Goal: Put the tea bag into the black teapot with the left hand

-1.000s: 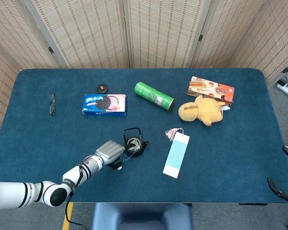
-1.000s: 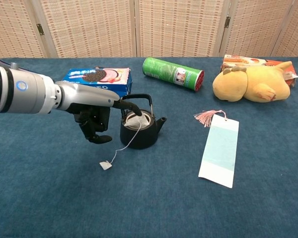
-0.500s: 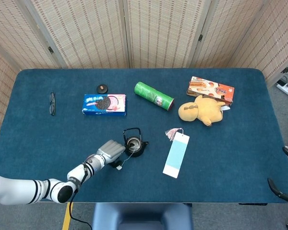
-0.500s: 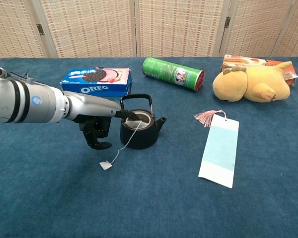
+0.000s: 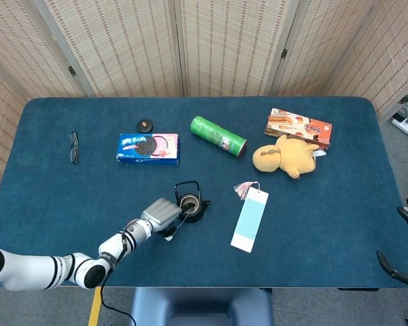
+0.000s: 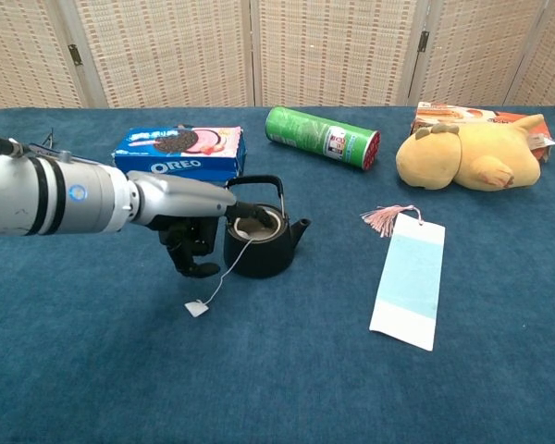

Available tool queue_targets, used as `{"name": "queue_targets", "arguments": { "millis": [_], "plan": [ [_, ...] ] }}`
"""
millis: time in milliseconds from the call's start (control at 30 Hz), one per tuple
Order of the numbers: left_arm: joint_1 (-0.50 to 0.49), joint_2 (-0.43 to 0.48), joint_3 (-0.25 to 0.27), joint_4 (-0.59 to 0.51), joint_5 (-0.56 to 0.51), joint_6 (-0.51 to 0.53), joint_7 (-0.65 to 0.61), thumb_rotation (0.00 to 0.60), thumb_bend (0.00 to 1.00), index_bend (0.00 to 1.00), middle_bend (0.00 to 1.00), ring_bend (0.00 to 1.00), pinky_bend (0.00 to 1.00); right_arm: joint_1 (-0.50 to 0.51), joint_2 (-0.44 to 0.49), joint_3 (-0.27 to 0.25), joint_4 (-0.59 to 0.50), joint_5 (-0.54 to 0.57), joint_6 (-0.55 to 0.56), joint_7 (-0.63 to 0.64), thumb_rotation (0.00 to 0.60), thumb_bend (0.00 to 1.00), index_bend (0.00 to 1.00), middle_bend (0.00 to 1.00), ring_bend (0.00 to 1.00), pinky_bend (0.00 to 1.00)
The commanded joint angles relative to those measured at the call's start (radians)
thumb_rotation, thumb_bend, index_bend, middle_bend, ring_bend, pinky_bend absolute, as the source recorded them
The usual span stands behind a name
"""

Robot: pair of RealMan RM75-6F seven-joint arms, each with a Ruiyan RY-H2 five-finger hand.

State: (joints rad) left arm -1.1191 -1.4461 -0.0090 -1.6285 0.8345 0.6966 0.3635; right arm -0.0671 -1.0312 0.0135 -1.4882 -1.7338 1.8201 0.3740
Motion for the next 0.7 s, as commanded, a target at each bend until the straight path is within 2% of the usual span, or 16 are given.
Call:
{"name": "queue_targets", "arguments": {
  "millis": [33, 200, 233, 300, 333, 367, 433, 533, 633, 700],
  "plan": [
    [0.021, 0.047, -0.027, -0.067, 0.037, 0.063, -0.007, 0.600, 0.52, 0.03, 1.00, 1.00, 1.00, 0.001, 0.000, -0.003, -0.001, -0.007, -0.001, -0.004, 0.415, 0.39, 0.00, 0.00, 0.00, 0.00],
    [0.086, 0.181, -0.021, -0.224, 0.095, 0.219, 0.033, 0.600, 0.52, 0.03, 1.00, 1.00, 1.00, 0.002, 0.002, -0.009, -0.001, -0.014, -0.005, -0.006, 0.416, 0.39, 0.00, 0.00, 0.00, 0.00],
    [0.126, 0.221, -0.011, -0.269, 0.137, 0.298, 0.047, 0.600, 0.52, 0.03, 0.99, 0.98, 1.00, 0.003, 0.002, -0.009, -0.004, -0.008, -0.012, -0.014, 0.416, 0.39, 0.00, 0.00, 0.00, 0.00],
    [0.215, 0.282, 0.016, -0.338, 0.235, 0.459, 0.064, 0.600, 0.52, 0.03, 0.91, 0.87, 0.98, 0.008, 0.001, -0.008, -0.013, 0.001, -0.030, -0.037, 0.416, 0.39, 0.00, 0.00, 0.00, 0.00],
    [0.257, 0.305, 0.031, -0.362, 0.281, 0.526, 0.068, 0.600, 0.52, 0.04, 0.82, 0.77, 0.93, 0.011, 0.000, -0.008, -0.018, 0.004, -0.041, -0.050, 0.417, 0.39, 0.00, 0.00, 0.00, 0.00],
    [0.299, 0.326, 0.048, -0.383, 0.327, 0.590, 0.069, 0.600, 0.52, 0.05, 0.76, 0.70, 0.88, 0.016, -0.001, -0.010, -0.024, 0.004, -0.054, -0.064, 0.416, 0.39, 0.00, 0.00, 0.00, 0.00],
    [0.401, 0.365, 0.087, -0.416, 0.437, 0.731, 0.048, 0.600, 0.52, 0.07, 0.57, 0.50, 0.69, 0.033, -0.001, -0.015, -0.038, -0.003, -0.091, -0.095, 0.415, 0.39, 0.00, 0.00, 0.00, 0.00],
    [0.553, 0.384, 0.148, -0.392, 0.588, 0.916, -0.018, 0.600, 0.52, 0.10, 0.36, 0.27, 0.43, 0.058, -0.002, -0.026, -0.060, -0.011, -0.150, -0.139, 0.415, 0.39, 0.00, 0.00, 0.00, 0.00],
    [0.696, 0.369, 0.202, -0.301, 0.685, 1.065, -0.078, 0.600, 0.52, 0.10, 0.24, 0.14, 0.30, 0.083, -0.008, -0.033, -0.082, -0.011, -0.210, -0.188, 0.417, 0.39, 0.00, 0.00, 0.00, 0.00],
    [0.788, 0.341, 0.228, -0.223, 0.704, 1.140, -0.103, 0.600, 0.51, 0.10, 0.20, 0.10, 0.27, 0.099, -0.014, -0.036, -0.095, -0.004, -0.252, -0.222, 0.417, 0.39, 0.00, 0.00, 0.00, 0.00]
  ]
}}
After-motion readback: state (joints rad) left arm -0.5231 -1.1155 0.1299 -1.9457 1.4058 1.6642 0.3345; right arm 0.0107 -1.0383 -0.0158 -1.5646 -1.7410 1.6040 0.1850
